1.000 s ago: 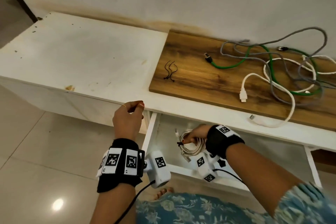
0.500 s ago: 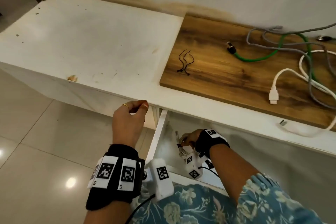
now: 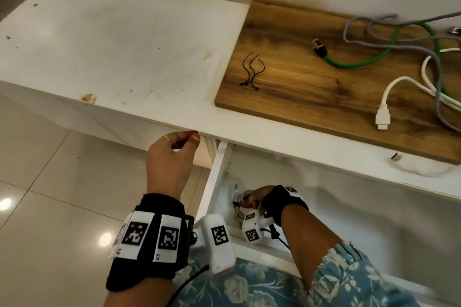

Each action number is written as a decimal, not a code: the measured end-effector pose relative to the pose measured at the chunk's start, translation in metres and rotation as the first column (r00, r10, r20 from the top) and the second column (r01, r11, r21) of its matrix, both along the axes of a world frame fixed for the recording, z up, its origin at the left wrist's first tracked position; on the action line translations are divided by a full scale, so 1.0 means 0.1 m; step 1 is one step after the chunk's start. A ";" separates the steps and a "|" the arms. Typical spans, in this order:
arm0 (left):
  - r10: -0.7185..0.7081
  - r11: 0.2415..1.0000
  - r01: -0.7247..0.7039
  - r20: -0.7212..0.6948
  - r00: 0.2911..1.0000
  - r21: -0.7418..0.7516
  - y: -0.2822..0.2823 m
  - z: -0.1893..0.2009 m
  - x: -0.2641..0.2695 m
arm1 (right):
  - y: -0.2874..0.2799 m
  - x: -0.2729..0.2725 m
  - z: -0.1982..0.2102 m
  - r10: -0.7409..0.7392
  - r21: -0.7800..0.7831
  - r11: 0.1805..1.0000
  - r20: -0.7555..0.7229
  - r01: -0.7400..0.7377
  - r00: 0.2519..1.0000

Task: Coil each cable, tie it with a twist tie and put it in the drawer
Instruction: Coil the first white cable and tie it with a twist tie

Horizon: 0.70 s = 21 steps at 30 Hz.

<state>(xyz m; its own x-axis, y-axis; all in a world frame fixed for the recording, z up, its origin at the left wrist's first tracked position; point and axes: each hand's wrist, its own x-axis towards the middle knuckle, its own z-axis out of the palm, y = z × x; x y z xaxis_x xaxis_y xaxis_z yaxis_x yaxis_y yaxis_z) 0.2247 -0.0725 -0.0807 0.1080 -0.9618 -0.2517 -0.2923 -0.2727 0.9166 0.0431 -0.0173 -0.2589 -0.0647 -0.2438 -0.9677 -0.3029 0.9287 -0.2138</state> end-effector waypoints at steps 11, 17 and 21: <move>0.033 0.999 -0.033 0.017 0.999 0.001 -0.03 -0.06 0.06 | 0.03 0.37 -0.03 0.265 -0.138 0.946 -0.186 -0.292 0.946; 0.051 0.999 -0.051 -0.006 0.999 0.005 -0.02 -0.05 0.03 | 0.08 0.49 -0.02 0.446 -0.110 0.869 -0.246 -0.482 0.861; 0.055 0.998 -0.055 -0.004 0.998 0.001 -0.01 -0.05 0.04 | 0.10 0.61 0.02 0.533 -0.180 0.784 -0.297 -0.594 0.793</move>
